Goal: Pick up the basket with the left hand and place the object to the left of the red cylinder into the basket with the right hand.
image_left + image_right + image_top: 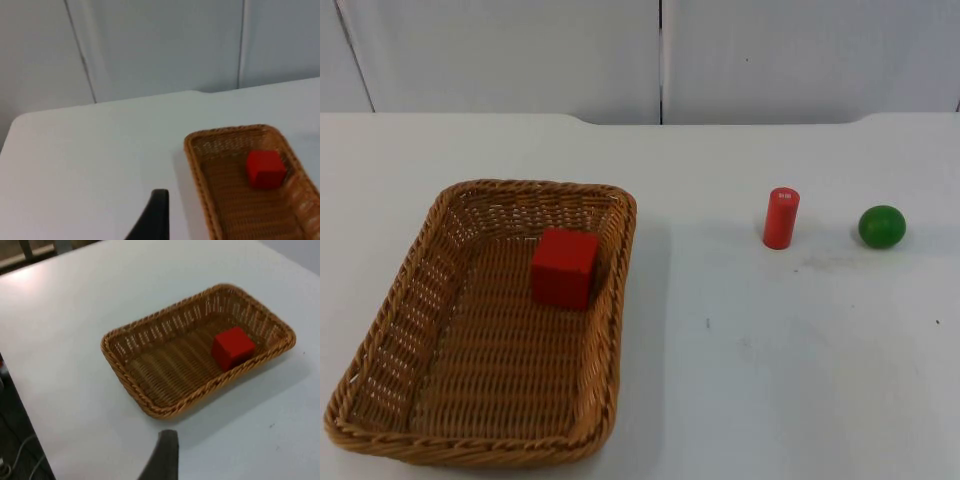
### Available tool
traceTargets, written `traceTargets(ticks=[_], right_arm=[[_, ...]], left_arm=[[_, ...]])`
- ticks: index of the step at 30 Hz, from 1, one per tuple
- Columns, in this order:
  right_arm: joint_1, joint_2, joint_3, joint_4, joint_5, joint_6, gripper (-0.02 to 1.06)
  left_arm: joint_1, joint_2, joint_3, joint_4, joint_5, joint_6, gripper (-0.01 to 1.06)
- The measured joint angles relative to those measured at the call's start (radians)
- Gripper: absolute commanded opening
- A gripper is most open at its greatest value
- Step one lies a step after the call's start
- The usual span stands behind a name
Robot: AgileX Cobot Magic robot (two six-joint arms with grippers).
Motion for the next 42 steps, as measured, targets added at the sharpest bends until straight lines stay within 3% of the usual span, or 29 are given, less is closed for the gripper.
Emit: traceTargets(ticks=[5,27,32,42], right_arm=[[0.0,-0.179,0.015,0.0,0.09,0.012,0.76],[0.0,-0.518,0.017,-0.077,0.479,0.098,0.76],[0.0,-0.549,0.033,-0.077,0.532,0.107,0.76],[0.0,-0.602,0.092,-0.077,0.538,0.107,0.76]], left_arm=[[0.0,-0.038,0.083,0.097,0.023,-0.095,0.87],[0.0,-0.038,0.092,0.174,0.068,-0.118,0.87],[0.0,-0.038,0.092,0.177,0.068,-0.118,0.87],[0.0,-0.038,0.092,0.153,0.071,-0.118,0.87]])
